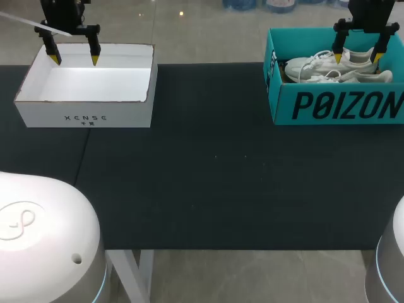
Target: Take the shoe out of the shoebox, open the shoe tongue, remove and reinsert the insole, then place the shoe into the shoebox
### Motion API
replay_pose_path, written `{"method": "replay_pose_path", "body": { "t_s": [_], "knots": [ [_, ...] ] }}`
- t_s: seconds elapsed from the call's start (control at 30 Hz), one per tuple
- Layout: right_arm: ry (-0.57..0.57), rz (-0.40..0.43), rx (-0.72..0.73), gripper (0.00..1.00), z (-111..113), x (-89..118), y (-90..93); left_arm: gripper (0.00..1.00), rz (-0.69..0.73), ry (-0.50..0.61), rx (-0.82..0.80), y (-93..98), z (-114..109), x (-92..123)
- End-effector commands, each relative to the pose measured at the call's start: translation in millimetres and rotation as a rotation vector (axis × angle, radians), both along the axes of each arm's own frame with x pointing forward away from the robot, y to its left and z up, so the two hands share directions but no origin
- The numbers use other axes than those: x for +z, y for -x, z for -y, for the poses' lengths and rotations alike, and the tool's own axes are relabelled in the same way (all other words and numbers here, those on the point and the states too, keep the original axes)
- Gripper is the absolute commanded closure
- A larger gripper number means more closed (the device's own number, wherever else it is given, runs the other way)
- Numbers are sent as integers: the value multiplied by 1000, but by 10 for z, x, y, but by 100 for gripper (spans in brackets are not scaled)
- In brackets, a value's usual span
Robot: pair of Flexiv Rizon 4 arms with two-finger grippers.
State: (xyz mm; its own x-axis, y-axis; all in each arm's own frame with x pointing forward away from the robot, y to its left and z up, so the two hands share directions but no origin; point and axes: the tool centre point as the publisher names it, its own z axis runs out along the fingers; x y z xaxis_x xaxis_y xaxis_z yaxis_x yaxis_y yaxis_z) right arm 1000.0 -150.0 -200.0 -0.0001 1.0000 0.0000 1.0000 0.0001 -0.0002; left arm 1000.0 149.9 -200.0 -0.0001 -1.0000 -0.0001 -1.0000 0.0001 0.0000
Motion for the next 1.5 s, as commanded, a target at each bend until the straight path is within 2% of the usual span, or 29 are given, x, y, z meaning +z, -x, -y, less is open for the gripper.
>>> {"method": "replay_pose_path", "body": {
  "t_s": [0.03, 0.9, 1.13, 1.27, 1.43, 1.5],
  "knots": [
    [0, 0, 0, 0, 0, 0, 0, 0, 0, 0, 0, 0, 0, 0],
    [0, 0, 0, 0, 0, 0, 0, 0, 0, 0, 0, 0, 0, 0],
    [12, 10, -71, 0, 467, -137, -74, 0, 0, 0, 0, 0, 0, 0],
    [23, 56, -72, 0, 799, -243, -112, 0, 0, 0, 0, 0, 0, 0],
    [63, 122, -44, 0, 1066, -361, -152, 0, 0, 0, 0, 0, 0, 0],
    [70, 123, -52, 0, 1156, -438, -176, 0, 0, 0, 0, 0, 0, 0]
  ]
}}
